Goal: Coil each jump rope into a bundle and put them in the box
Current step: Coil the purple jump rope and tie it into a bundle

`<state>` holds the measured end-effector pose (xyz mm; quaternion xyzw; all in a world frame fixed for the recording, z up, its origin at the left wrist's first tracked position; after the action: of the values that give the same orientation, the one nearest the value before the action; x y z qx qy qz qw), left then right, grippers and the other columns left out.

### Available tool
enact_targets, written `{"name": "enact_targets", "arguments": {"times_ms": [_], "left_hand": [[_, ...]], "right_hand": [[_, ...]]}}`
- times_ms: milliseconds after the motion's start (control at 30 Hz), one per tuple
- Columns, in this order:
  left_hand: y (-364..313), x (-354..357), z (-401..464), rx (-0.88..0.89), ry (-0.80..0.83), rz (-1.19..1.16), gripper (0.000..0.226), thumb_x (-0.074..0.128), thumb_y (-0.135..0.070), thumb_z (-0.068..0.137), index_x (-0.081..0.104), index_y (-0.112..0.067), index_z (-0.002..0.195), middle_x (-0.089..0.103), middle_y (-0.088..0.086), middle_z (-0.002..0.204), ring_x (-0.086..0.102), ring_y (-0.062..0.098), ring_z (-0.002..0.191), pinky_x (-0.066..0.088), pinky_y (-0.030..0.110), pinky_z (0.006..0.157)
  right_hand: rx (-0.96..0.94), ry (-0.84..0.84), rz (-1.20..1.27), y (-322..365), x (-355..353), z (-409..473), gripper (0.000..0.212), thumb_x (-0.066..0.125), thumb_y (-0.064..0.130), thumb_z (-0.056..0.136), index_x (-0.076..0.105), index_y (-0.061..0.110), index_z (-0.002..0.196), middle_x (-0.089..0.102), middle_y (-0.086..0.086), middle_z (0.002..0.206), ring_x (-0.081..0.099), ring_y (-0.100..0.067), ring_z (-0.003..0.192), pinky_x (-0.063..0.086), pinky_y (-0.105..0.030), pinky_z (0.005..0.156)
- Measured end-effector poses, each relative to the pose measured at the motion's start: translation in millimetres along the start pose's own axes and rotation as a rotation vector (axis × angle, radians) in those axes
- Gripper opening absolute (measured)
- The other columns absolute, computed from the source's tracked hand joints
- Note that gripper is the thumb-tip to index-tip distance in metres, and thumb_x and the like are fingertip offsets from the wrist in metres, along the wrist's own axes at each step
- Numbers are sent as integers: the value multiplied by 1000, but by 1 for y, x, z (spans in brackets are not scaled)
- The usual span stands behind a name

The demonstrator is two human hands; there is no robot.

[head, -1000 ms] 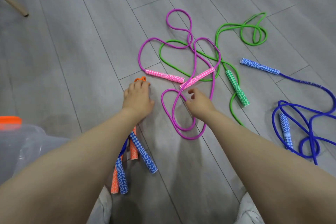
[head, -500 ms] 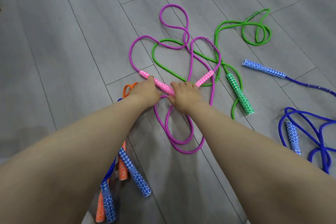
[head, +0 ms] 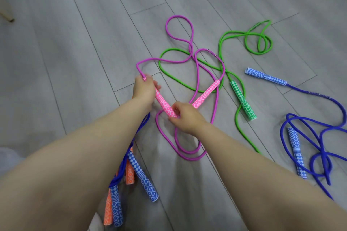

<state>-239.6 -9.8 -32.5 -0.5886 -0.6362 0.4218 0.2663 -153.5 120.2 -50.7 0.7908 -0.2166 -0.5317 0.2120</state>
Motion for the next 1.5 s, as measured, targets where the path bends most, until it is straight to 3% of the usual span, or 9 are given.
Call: {"name": "enact_targets", "arguments": {"times_ms": [200,300,467,633,767,867,1033,1333,1500], "left_hand": [[-56,-10,-49,132,80,-40,28,35,-16,99,49,-14,75,43,4,60,41,15,43,36,25,48],[-86,-19,-81,182,226,78,30,37,-10,96,52,-11,70,48,6,61,40,16,48,34,25,49],[-132,-40,-150,382,385,395,28,45,-11,95,62,-15,73,57,1,67,43,13,54,35,26,56],[-173,-64,-229,525,473,492,25,48,-12,94,66,-13,77,44,-7,57,40,6,54,31,23,54],[-194,-84,-293,534,585,372,21,44,-7,97,65,-8,92,37,-1,58,34,4,46,25,17,45],[-203,-104,-336,547,641,296,22,41,-7,99,63,-7,95,33,1,60,29,7,48,21,19,46],[-201,-143,-390,614,600,155,27,40,-12,101,64,-3,90,36,1,57,35,9,49,30,21,50],[-206,-192,-446,362,542,-667,34,35,-26,101,59,-13,79,42,-8,52,39,7,48,32,22,54],[-195,-197,-470,382,581,-407,29,40,-17,100,66,-9,91,67,-3,68,57,10,65,47,24,69]], "right_hand": [[27,69,47,34,-45,-35,46,55,56,89,55,19,117,64,1,98,60,-20,93,47,-32,79],[69,-107,130,54,-82,-52,44,53,44,94,48,16,128,62,0,100,60,-23,99,41,-30,79],[-8,-336,84,92,-145,-90,67,58,15,87,29,15,147,44,-13,141,45,-29,128,36,-35,101],[-85,-442,64,130,-191,-143,60,60,21,89,37,21,145,42,-9,139,50,-27,120,40,-37,98],[-158,-483,114,152,-209,-189,31,64,23,90,62,19,121,62,0,117,58,-17,98,35,-18,76],[-122,-469,226,159,-215,-225,12,62,18,88,68,18,99,68,3,92,57,-11,77,39,-23,70],[-60,-412,395,162,-215,-291,15,67,22,88,63,26,74,63,12,68,55,-4,66,43,-22,65],[11,-440,530,161,-215,-373,13,70,26,87,71,18,77,67,6,67,53,-6,62,42,-21,62],[-70,-604,690,187,-240,-409,12,67,23,89,75,14,87,69,-1,77,54,-11,68,46,-27,67]]}}
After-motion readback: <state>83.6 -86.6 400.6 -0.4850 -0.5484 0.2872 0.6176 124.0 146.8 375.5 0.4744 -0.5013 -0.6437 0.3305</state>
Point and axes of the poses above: each hand's wrist, its own z-axis towards the middle knuckle, its own x-axis out of the palm, y = z × x, the point moved 2 cm from there along z, towards the middle knuckle
